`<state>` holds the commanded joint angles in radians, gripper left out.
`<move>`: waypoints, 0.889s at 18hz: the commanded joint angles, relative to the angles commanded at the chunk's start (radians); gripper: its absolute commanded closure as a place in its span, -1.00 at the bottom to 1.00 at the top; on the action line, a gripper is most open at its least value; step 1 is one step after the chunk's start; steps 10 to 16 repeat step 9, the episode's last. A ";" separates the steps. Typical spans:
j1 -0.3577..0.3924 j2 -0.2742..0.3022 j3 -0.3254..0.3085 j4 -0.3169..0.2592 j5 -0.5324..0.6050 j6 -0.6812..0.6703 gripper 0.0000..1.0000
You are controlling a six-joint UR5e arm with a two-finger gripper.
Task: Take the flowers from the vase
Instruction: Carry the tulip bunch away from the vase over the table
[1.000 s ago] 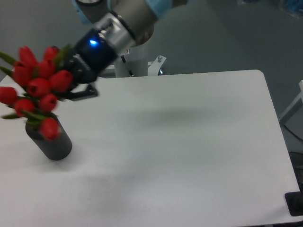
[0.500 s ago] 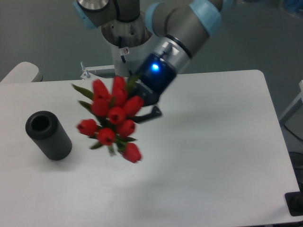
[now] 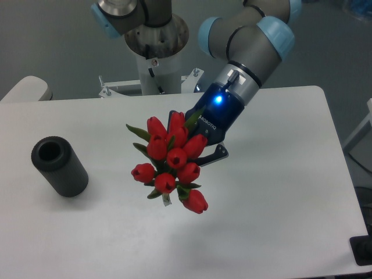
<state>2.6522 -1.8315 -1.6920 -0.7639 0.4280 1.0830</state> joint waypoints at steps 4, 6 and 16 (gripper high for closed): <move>0.008 -0.002 0.000 0.002 0.000 0.002 0.46; 0.009 -0.002 -0.002 0.002 -0.002 0.023 0.46; 0.014 -0.003 -0.002 0.000 -0.003 0.025 0.46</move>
